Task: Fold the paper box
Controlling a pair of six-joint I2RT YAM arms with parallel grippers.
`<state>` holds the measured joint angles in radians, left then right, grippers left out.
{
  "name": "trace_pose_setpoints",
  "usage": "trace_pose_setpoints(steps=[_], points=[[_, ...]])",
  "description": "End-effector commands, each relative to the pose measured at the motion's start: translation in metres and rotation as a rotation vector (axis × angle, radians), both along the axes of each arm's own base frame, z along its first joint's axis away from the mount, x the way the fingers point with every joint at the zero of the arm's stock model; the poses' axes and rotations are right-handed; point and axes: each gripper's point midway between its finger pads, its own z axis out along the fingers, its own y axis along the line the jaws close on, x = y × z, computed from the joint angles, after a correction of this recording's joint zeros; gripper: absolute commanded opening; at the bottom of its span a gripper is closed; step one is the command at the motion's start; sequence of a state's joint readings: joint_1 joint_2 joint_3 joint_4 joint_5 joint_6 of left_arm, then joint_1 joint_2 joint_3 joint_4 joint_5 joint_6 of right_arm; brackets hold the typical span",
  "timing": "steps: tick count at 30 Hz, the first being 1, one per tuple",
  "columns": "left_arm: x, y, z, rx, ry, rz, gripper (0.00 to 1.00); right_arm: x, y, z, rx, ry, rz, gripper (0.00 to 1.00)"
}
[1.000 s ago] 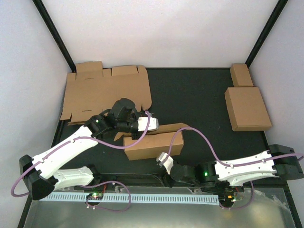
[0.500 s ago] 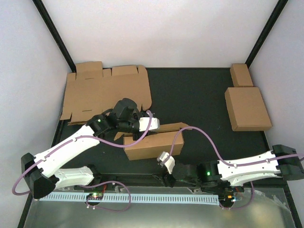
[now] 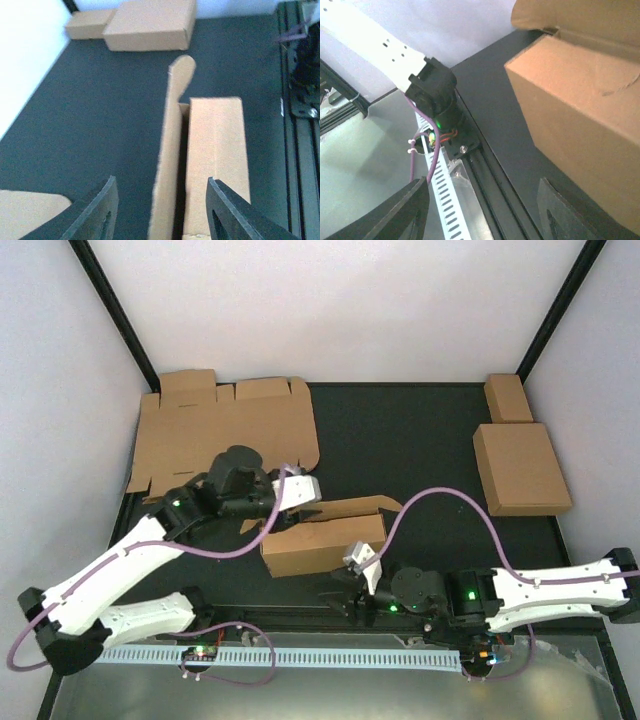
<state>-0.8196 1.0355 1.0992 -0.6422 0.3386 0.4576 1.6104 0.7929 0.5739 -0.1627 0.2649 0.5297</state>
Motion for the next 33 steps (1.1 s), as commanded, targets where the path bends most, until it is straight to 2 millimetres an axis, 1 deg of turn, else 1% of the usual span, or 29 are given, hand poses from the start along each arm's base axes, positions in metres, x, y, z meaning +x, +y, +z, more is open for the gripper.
trace_pose_setpoints(steps=[1,2,3,4,5,6,8,10,11,12,14,18,22,23,24,25,27,28,30,32,33], points=[[0.007,0.032,0.04,-0.081,0.019,0.236,0.54,0.015,-0.009,0.016,-0.03,-0.038,-0.06,0.6],[0.012,0.042,0.041,-0.091,0.031,0.31,0.57,0.017,-0.009,0.019,-0.035,-0.037,-0.06,0.6],[0.017,0.054,0.041,-0.098,0.034,0.393,0.65,0.021,-0.009,0.021,-0.037,-0.032,-0.065,0.6],[0.025,0.07,0.043,-0.125,0.051,0.52,0.71,0.021,-0.008,0.024,-0.036,-0.024,-0.054,0.6],[0.03,0.085,0.045,-0.145,0.059,0.623,0.74,0.024,-0.007,0.027,-0.035,-0.017,-0.054,0.6],[0.03,0.098,0.045,-0.153,0.065,0.684,0.77,0.025,-0.006,0.03,-0.033,-0.014,-0.052,0.6],[0.021,0.12,0.049,-0.2,0.088,0.766,0.83,0.027,-0.004,0.037,-0.033,-0.021,-0.045,0.6],[0.012,0.135,0.053,-0.258,0.131,0.818,0.9,0.029,-0.002,0.048,-0.023,-0.03,-0.042,0.61],[0.008,0.139,0.054,-0.273,0.152,0.829,0.95,0.03,-0.002,0.051,-0.024,-0.032,-0.036,0.61],[0.005,0.143,0.053,-0.279,0.169,0.839,0.98,0.031,-0.001,0.054,-0.026,-0.036,-0.03,0.62],[0.001,0.149,0.047,-0.253,0.184,0.856,0.99,0.037,0.0,0.057,-0.044,-0.041,-0.024,0.64],[0.001,0.165,0.028,-0.219,0.184,0.937,0.99,0.047,0.003,0.058,-0.076,-0.024,-0.018,0.65],[0.005,0.169,0.008,-0.191,0.196,0.971,0.99,0.061,0.004,0.056,-0.069,0.009,-0.075,0.63],[0.006,0.17,0.003,-0.189,0.196,0.982,0.99,0.063,0.004,0.057,-0.064,0.008,-0.09,0.63],[0.008,0.172,0.0,-0.188,0.194,0.996,0.99,0.066,0.003,0.057,-0.06,0.008,-0.102,0.7],[0.009,0.173,-0.002,-0.187,0.194,1.003,0.99,0.066,0.002,0.058,-0.056,0.008,-0.11,0.81],[0.008,0.173,-0.001,-0.196,0.193,1.002,0.99,0.068,-0.001,0.061,-0.048,0.004,-0.126,0.98],[0.007,0.172,0.001,-0.203,0.189,0.988,0.99,0.068,-0.002,0.061,-0.046,0.003,-0.127,1.0],[0.004,0.167,0.003,-0.218,0.191,0.947,0.99,0.072,-0.006,0.063,-0.038,-0.003,-0.155,1.0],[0.003,0.163,0.003,-0.221,0.2,0.924,0.99,0.079,-0.011,0.062,-0.031,0.001,-0.21,1.0],[0.004,0.164,0.001,-0.219,0.204,0.94,0.99,0.084,-0.014,0.062,-0.026,0.006,-0.247,1.0]])
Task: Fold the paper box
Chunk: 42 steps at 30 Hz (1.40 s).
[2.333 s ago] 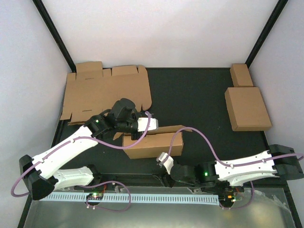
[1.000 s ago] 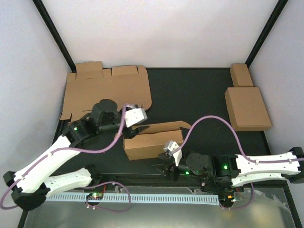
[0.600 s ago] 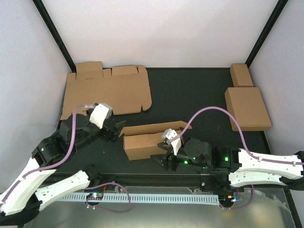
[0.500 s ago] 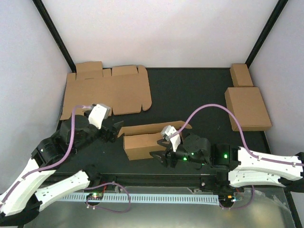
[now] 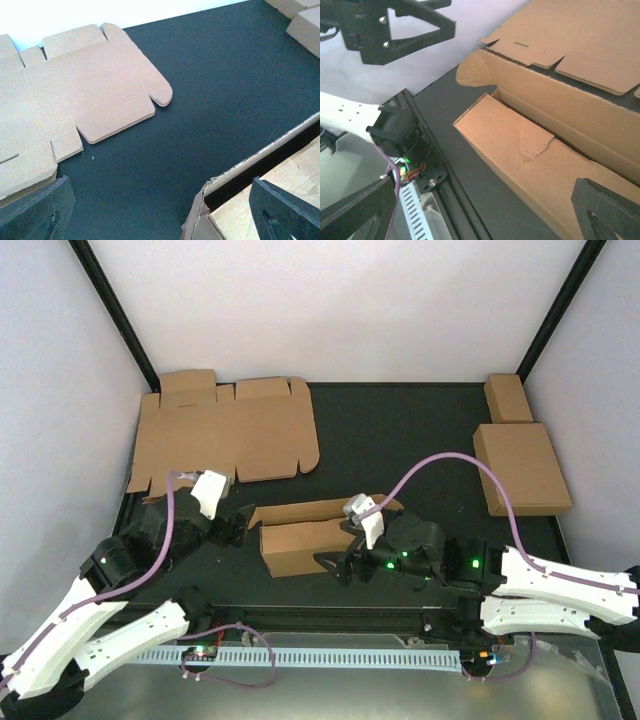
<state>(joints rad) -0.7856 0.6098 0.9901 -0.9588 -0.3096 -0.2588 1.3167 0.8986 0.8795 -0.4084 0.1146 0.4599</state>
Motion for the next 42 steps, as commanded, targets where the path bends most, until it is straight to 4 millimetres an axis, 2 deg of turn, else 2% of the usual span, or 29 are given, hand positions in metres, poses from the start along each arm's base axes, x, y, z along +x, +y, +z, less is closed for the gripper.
trace_pose_setpoints(steps=[1,4,10,17,27,35,39,42], points=[[0.001,0.001,0.005,-0.034,-0.01,0.02,0.99,0.022,-0.016,0.006,0.036,0.008,-0.169,1.0],[0.004,0.001,-0.003,-0.049,0.026,0.06,0.99,0.036,-0.028,0.008,0.04,0.049,-0.3,1.0],[0.008,-0.006,-0.014,-0.089,0.025,0.054,0.99,0.022,-0.018,0.001,0.015,0.03,-0.179,1.0],[0.009,-0.013,-0.02,-0.094,0.035,0.03,0.99,0.016,-0.022,-0.007,-0.012,-0.031,-0.117,1.0],[0.011,-0.028,-0.033,-0.088,0.08,-0.021,0.81,0.013,-0.011,-0.024,-0.074,0.014,-0.092,1.0],[-0.007,-0.029,-0.029,-0.123,0.159,-0.058,0.8,0.018,-0.009,-0.036,-0.115,0.016,-0.118,1.0],[-0.014,-0.023,-0.043,-0.083,0.228,-0.039,0.78,0.02,-0.002,-0.04,-0.142,0.017,-0.113,1.0],[-0.017,-0.022,-0.052,-0.072,0.262,-0.036,0.66,0.021,0.002,-0.043,-0.158,0.017,-0.113,1.0]])
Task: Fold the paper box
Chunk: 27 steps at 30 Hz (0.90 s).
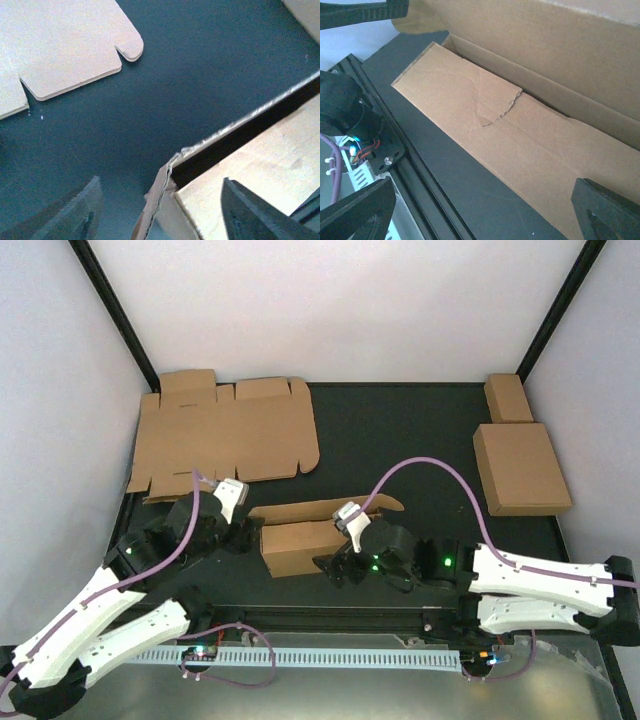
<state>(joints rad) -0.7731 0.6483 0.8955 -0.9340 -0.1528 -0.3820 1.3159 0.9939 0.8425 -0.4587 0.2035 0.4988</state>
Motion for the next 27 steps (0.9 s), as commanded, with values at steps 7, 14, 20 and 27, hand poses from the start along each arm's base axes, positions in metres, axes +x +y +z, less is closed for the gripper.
trace_pose_setpoints(steps=[7,14,20,27], points=[[-0.011,0.003,-0.01,0.022,0.107,0.005,0.37,0.011,0.007,0.003,-0.028,-0.013,-0.047,1.0],[-0.014,-0.003,-0.013,0.035,0.168,-0.015,0.33,0.017,0.024,0.016,-0.021,-0.025,-0.045,0.93],[-0.017,-0.006,-0.013,0.013,0.183,-0.027,0.27,0.001,0.041,0.033,0.121,-0.02,0.062,0.8],[-0.02,-0.008,-0.013,0.009,0.194,-0.04,0.25,-0.021,0.054,0.02,0.13,0.005,0.213,0.74]])
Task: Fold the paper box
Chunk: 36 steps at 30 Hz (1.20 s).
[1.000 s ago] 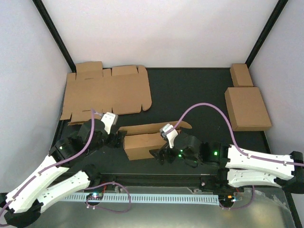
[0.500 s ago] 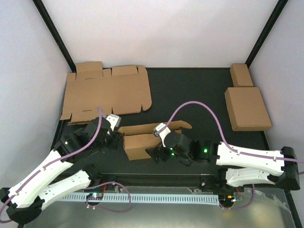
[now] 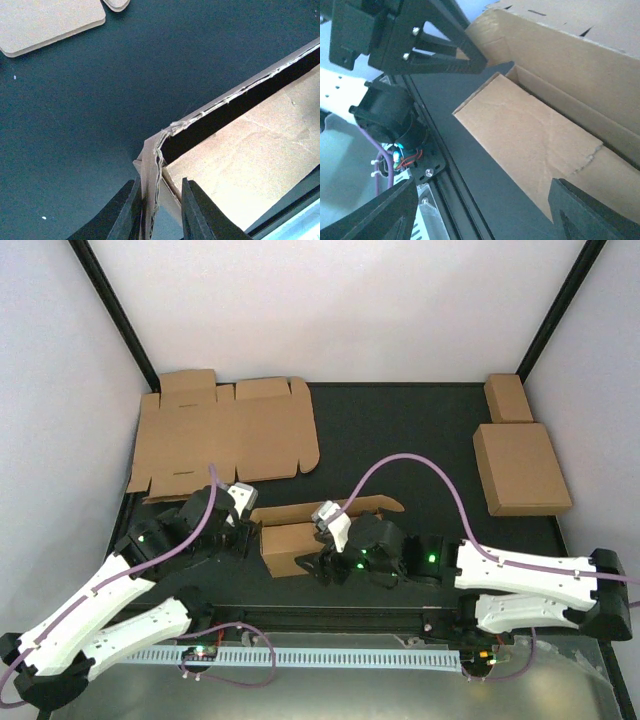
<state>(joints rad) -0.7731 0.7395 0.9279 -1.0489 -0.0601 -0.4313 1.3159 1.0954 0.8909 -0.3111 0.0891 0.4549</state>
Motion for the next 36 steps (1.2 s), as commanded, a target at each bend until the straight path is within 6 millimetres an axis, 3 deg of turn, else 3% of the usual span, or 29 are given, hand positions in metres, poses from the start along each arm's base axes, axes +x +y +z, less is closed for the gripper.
trace_pose_setpoints(steps=[1,5,9,15,26,36], points=[[-0.005,-0.001,0.013,-0.037,0.005,-0.004,0.24,-0.013,0.014,0.0,0.034,0.003,0.108,0.71],[-0.004,-0.001,0.014,-0.042,0.0,-0.004,0.23,-0.023,0.023,-0.004,0.034,0.016,0.178,0.67],[-0.004,-0.005,0.011,-0.055,-0.002,-0.018,0.18,-0.019,0.022,-0.005,0.024,0.004,0.164,0.67],[-0.004,-0.006,0.005,-0.037,0.019,-0.023,0.02,-0.011,0.009,0.0,0.022,-0.029,0.107,0.67],[-0.001,-0.029,0.005,-0.091,0.039,-0.091,0.02,-0.015,0.0,-0.027,-0.049,0.018,0.098,0.64],[0.015,-0.063,0.007,-0.184,0.013,-0.151,0.01,-0.013,-0.029,-0.036,-0.069,0.022,0.037,0.64]])
